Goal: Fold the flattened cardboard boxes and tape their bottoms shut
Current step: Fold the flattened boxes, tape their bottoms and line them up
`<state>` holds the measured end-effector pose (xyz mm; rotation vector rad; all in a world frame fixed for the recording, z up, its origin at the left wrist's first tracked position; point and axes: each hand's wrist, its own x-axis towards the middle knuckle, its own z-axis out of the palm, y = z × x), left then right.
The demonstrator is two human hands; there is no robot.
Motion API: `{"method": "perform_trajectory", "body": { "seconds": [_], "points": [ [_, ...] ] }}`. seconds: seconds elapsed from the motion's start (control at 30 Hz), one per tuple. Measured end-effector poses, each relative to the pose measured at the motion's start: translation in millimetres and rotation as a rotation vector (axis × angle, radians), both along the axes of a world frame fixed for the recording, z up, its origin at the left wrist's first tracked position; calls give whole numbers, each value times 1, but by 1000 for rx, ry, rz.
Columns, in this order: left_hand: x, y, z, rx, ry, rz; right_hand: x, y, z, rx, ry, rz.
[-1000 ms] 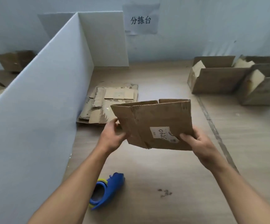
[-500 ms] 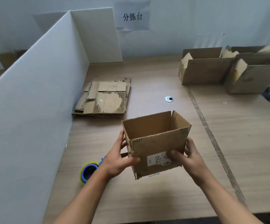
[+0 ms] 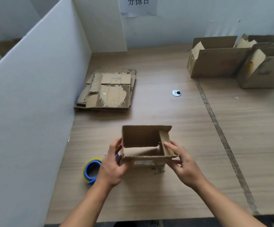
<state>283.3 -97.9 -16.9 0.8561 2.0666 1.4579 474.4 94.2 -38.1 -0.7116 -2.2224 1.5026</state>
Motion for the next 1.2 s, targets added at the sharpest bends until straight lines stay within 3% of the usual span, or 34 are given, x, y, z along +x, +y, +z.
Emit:
{"method": "perform_trajectory", "body": {
  "seconds": [0.17, 0.33, 0.53, 0.73, 0.97, 1.2],
  "points": [
    [-9, -4, 0, -89, 57, -21, -12, 6, -2, 14, -30, -13],
    [-11, 2, 0, -29, 45, 74, -24, 10, -2, -41, -26, -39],
    [-17, 10, 4, -227, 329, -110, -21, 13, -4, -115, -29, -11],
    [-25, 22, 9, -220, 201, 85, -17, 10, -6, -204, 0, -95],
    [-35, 44, 12, -364, 225, -20, -22, 15, -3, -244, -78, -128],
    [-17, 52, -3, -332, 264, -23, -25, 25, 2, 69, -112, -125]
  ]
}}
